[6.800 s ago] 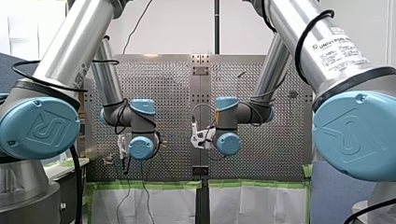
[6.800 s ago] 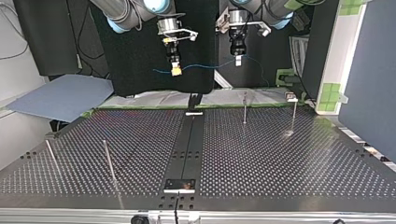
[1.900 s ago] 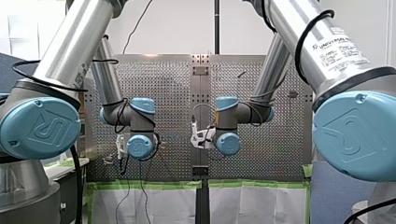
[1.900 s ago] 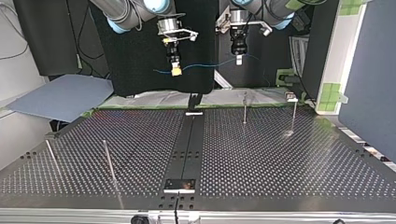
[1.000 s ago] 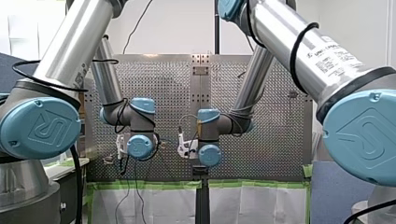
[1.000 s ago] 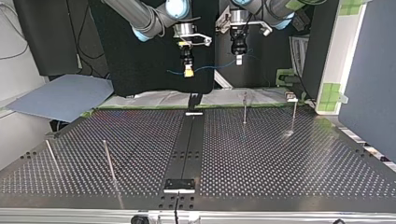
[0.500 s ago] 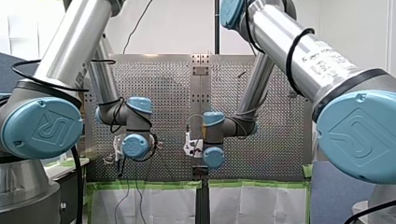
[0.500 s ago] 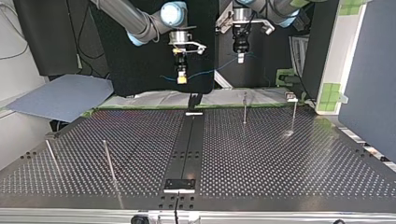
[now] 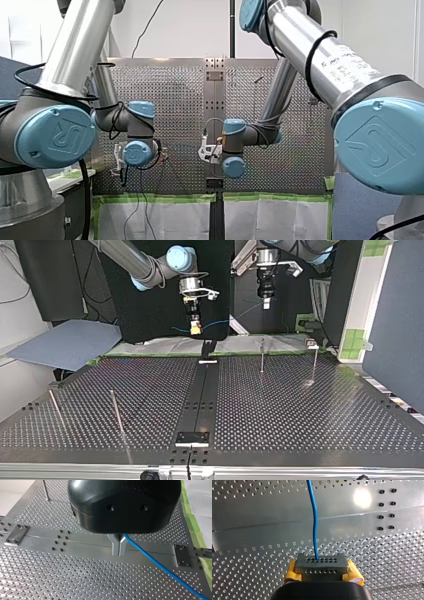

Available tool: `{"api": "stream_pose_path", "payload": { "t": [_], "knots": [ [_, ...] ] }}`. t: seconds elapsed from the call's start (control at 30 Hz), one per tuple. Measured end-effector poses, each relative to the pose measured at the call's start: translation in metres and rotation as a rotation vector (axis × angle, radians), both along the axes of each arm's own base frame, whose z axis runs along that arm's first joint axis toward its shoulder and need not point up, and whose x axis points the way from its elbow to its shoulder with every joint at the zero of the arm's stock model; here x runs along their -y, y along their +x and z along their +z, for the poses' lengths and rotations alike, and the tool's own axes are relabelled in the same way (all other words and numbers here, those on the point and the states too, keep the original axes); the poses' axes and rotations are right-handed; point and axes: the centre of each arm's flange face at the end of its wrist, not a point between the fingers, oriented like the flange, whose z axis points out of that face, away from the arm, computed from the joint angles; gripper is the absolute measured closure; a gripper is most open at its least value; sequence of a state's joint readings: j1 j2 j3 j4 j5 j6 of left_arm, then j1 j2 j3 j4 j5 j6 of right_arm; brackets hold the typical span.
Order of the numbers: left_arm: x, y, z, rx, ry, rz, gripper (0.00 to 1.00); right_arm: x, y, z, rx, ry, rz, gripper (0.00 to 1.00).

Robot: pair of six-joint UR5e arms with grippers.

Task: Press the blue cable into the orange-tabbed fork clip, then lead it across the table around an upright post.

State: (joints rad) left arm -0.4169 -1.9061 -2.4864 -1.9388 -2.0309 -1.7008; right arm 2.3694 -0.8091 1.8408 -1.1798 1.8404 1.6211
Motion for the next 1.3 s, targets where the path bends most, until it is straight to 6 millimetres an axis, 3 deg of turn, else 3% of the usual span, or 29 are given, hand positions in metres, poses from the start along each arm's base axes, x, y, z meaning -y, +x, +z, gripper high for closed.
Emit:
{"api": "stream_pose_path", "payload": {
  "t": [0.23, 0.7, 0.97, 1.1, 1.3],
  "knots": [
    [-0.014, 0.004, -0.008, 0.006, 0.001, 0.0, 1.0, 0.01, -0.002, -0.016, -0.002, 0.008, 0.028, 1.0],
    [-0.027, 0.068, -0.028, 0.006, -0.035, 0.001, 1.0, 0.027, -0.007, -0.024, -0.011, 0.016, 0.056, 1.0],
    [-0.037, 0.1, -0.041, -0.008, -0.035, -0.004, 1.0, 0.044, -0.008, -0.047, -0.034, 0.045, 0.039, 1.0],
    [-0.035, 0.109, -0.048, -0.017, -0.035, -0.018, 1.0, 0.054, -0.009, -0.057, -0.043, 0.057, 0.027, 1.0],
    [-0.034, 0.119, -0.062, -0.031, -0.027, -0.017, 1.0, 0.064, -0.004, -0.056, -0.04, 0.044, 0.043, 1.0]
  ]
}}
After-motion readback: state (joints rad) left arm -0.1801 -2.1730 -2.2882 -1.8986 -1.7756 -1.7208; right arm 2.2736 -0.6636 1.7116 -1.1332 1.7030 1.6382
